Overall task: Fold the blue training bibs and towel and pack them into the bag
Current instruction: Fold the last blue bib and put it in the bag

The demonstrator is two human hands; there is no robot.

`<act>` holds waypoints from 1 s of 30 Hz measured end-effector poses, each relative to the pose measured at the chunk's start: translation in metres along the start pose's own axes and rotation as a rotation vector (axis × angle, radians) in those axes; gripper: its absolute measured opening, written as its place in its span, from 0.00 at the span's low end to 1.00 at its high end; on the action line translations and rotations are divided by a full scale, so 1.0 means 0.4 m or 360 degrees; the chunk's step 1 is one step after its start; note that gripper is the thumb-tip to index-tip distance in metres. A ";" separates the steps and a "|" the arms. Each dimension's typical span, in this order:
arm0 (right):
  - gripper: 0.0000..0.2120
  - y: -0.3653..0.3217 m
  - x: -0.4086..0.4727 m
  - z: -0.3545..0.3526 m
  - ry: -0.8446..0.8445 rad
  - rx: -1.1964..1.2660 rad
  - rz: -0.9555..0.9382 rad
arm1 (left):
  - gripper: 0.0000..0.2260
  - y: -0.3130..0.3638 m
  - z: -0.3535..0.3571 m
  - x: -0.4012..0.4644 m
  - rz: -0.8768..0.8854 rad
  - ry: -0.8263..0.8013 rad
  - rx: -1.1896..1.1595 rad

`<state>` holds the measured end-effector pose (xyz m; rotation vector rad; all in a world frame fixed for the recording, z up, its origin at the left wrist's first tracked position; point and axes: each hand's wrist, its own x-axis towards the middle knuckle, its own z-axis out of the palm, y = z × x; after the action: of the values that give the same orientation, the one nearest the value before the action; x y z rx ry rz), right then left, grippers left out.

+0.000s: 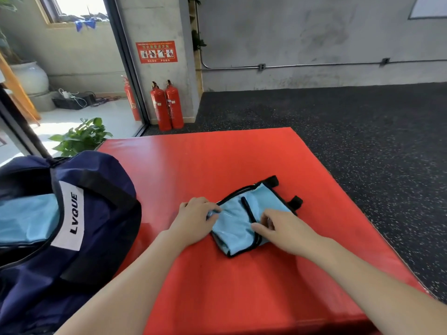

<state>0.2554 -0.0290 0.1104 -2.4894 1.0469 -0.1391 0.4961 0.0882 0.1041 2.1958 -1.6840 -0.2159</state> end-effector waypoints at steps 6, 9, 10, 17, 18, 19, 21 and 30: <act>0.30 0.082 0.018 -0.038 0.0154 -0.0172 -0.0148 | 0.12 0.057 -0.004 -0.062 0.0247 -0.0057 -0.0002; 0.33 0.064 0.010 -0.030 0.0092 -0.0103 -0.0403 | 0.12 0.054 0.012 -0.075 0.0350 0.0034 0.0055; 0.32 0.053 0.006 -0.023 0.0059 -0.0087 -0.0478 | 0.11 0.054 0.014 -0.076 0.0397 0.0062 0.0043; 0.10 0.027 0.007 0.028 0.0091 -0.0150 -0.0706 | 0.09 0.048 0.021 -0.082 0.0520 -0.0111 -0.0019; 0.09 0.026 0.009 0.031 0.0093 -0.0126 -0.0710 | 0.08 0.050 0.017 -0.085 0.0494 -0.0115 -0.0030; 0.08 0.023 0.012 0.032 0.0095 -0.0101 -0.0706 | 0.09 0.050 0.015 -0.087 0.0465 -0.0116 -0.0036; 0.07 0.017 0.014 0.032 0.0098 -0.0011 -0.0647 | 0.16 0.055 0.009 -0.092 0.0411 -0.0133 -0.0001; 0.13 0.027 -0.009 0.002 0.0047 0.0117 -0.0467 | 0.06 0.089 -0.006 -0.094 0.0093 0.0035 -0.0233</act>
<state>0.2459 -0.0329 0.1054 -2.5659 0.6688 -0.2974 0.4545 0.1168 0.1159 2.0329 -1.6624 -0.2890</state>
